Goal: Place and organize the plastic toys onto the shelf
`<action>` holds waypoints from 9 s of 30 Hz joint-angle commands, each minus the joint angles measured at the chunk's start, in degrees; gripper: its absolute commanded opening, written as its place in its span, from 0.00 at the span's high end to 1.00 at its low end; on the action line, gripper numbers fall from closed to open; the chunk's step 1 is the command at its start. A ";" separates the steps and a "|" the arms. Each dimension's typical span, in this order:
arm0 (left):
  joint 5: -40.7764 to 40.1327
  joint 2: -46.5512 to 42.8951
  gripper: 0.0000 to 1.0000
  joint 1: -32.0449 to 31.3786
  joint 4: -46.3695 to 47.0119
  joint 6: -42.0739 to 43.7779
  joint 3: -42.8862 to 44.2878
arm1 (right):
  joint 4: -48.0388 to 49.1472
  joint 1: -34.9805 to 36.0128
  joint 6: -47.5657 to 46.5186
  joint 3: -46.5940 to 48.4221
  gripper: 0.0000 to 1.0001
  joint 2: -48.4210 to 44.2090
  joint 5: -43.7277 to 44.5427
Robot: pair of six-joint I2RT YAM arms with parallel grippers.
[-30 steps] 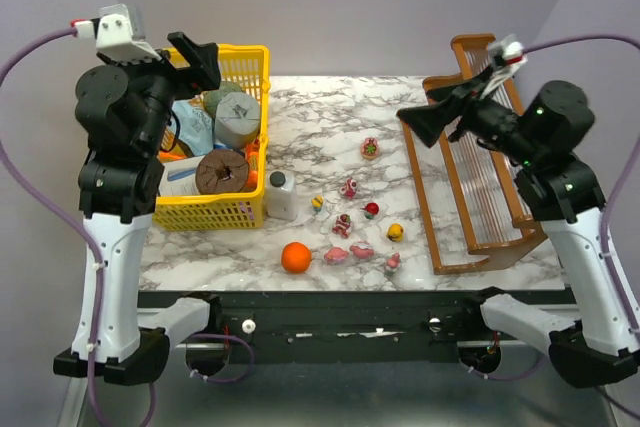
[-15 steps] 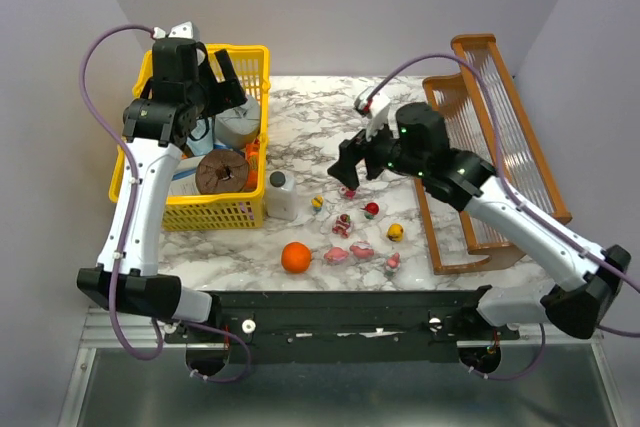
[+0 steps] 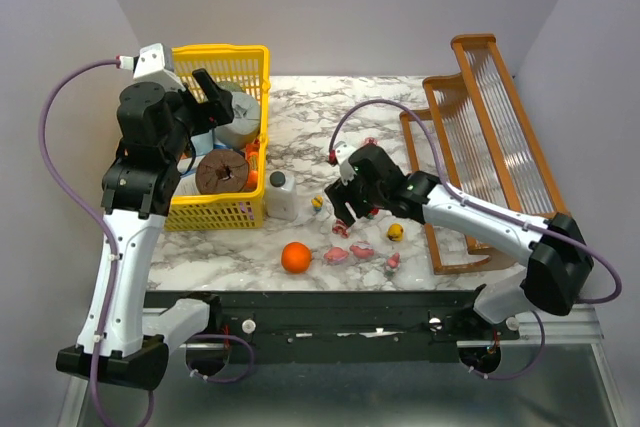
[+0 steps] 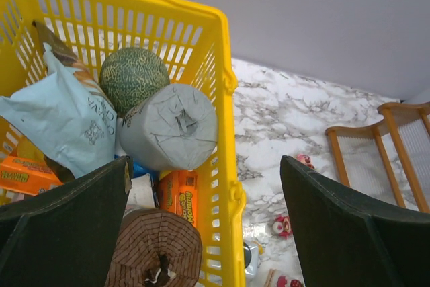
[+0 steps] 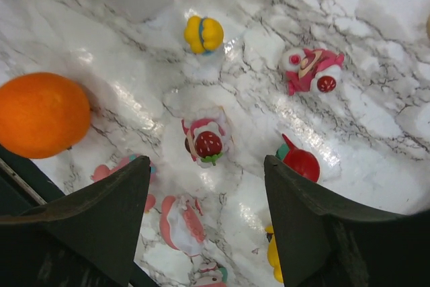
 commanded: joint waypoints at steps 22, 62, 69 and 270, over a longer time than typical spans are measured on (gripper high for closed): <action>0.70 -0.41 0.01 0.23 6.27 1.77 -2.28 | 2.91 0.49 -2.11 -2.95 0.47 10.87 -3.30; 7.20 0.20 0.01 0.23 7.60 3.36 -3.77 | -31.53 -5.13 9.93 33.59 0.99 1.12 19.20; 12.00 0.64 0.01 0.14 9.08 2.39 -4.30 | -45.15 -15.41 11.16 43.88 0.99 -4.16 23.06; 25.39 8.20 0.01 -4.08 10.58 2.30 -2.28 | -29.40 -19.98 -0.27 35.54 0.96 -0.82 10.24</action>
